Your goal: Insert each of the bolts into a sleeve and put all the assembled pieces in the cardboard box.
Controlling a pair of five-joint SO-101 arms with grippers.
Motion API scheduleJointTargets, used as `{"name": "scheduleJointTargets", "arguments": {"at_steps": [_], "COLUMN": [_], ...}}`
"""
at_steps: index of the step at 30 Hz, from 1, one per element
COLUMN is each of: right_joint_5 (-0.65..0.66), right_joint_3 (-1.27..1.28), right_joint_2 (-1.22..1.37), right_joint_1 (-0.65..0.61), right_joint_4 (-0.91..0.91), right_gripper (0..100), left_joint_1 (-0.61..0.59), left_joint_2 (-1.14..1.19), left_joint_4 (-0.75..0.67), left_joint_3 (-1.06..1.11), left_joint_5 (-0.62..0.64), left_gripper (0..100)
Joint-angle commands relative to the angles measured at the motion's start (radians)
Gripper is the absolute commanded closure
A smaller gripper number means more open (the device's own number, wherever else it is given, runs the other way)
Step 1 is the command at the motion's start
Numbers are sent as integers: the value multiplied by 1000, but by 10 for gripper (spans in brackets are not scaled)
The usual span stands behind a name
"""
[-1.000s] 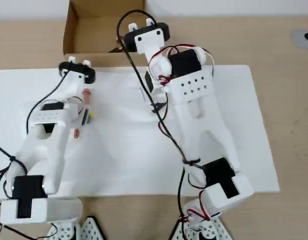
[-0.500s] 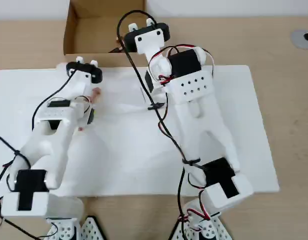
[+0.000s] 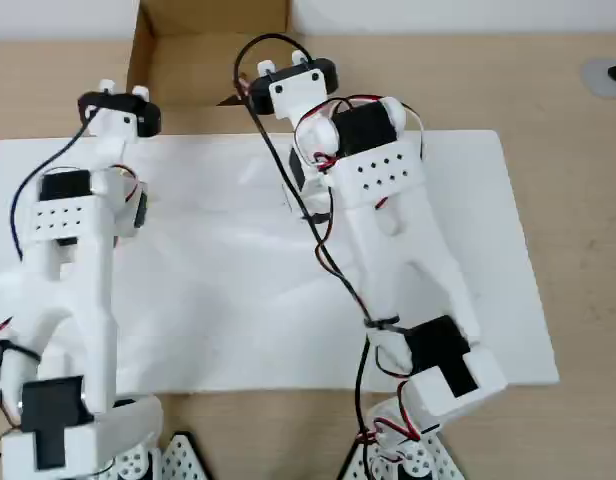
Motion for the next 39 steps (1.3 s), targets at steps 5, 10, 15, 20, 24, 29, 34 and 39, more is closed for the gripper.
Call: {"name": "scheduleJointTargets", "arguments": {"at_steps": [5, 10, 15, 20, 24, 29, 34, 39], "right_joint_5": [2, 2, 2, 2, 0, -25, -51, -49], "right_joint_3": [-5, -5, -5, -5, -7, -8, -36, -38], "right_joint_2": [-68, -73, -73, -73, -73, -73, -65, -65], "right_joint_1": [-13, -13, -48, -90, -114, -133, -143, -143], "right_joint_4": [8, 8, 12, 9, 9, 8, 8, 8], "right_gripper": [988, 988, 988, 988, 988, 988, 988, 988], "left_joint_1": [-26, -28, -52, -114, -137, -135, -130, -137], "left_joint_2": [-139, -180, -193, -193, -196, -280, -358, -414], "left_joint_4": [86, 137, 150, 153, 204, 252, 175, 163], "left_joint_3": [-83, -77, -58, -23, -29, 14, 178, 310], "left_joint_5": [-26, -40, -43, -5, 0, 2, -3, -3], "left_gripper": [989, 989, 988, 940, 961, 964, 962, 962]}}
